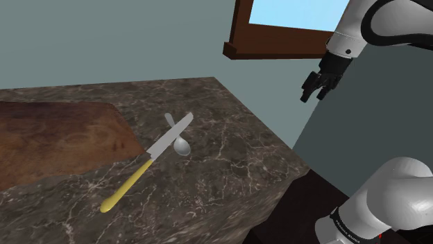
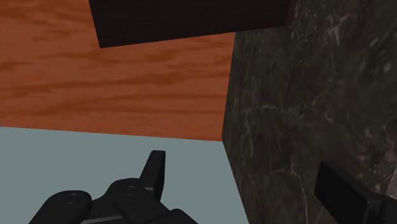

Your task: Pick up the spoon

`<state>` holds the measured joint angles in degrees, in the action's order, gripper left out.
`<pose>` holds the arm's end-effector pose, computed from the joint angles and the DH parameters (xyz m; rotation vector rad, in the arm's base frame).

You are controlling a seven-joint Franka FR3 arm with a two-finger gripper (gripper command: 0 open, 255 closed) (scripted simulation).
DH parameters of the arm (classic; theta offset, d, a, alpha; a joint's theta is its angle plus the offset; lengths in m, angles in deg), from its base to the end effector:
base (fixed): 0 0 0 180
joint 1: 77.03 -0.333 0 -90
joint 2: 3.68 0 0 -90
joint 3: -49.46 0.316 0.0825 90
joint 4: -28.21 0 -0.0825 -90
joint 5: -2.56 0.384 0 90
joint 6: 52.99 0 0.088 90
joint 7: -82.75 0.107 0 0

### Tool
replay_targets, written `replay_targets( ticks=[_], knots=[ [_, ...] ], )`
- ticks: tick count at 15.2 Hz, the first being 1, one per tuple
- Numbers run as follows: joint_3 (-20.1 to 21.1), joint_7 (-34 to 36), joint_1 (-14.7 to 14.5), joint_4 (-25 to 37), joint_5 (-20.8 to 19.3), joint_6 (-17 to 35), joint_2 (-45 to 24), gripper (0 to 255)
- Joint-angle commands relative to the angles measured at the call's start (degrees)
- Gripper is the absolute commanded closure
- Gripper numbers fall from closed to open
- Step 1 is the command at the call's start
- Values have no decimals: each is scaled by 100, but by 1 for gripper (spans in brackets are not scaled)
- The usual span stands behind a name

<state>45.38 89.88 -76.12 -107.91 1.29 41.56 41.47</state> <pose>0.3126 -0.0358 0.5882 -3.0959 0.2966 -0.0939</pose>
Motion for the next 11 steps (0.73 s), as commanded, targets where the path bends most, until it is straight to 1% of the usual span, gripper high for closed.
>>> replay_targets(
  ticks=[1, 6, 11],
  knots=[
    [0, 0, 0, 0, 0, 0, 0, 0],
    [492, 587, -248, 241, 433, 214, -532, 0],
    [952, 1145, -459, 636, 785, 429, -1182, 0]
  ],
)
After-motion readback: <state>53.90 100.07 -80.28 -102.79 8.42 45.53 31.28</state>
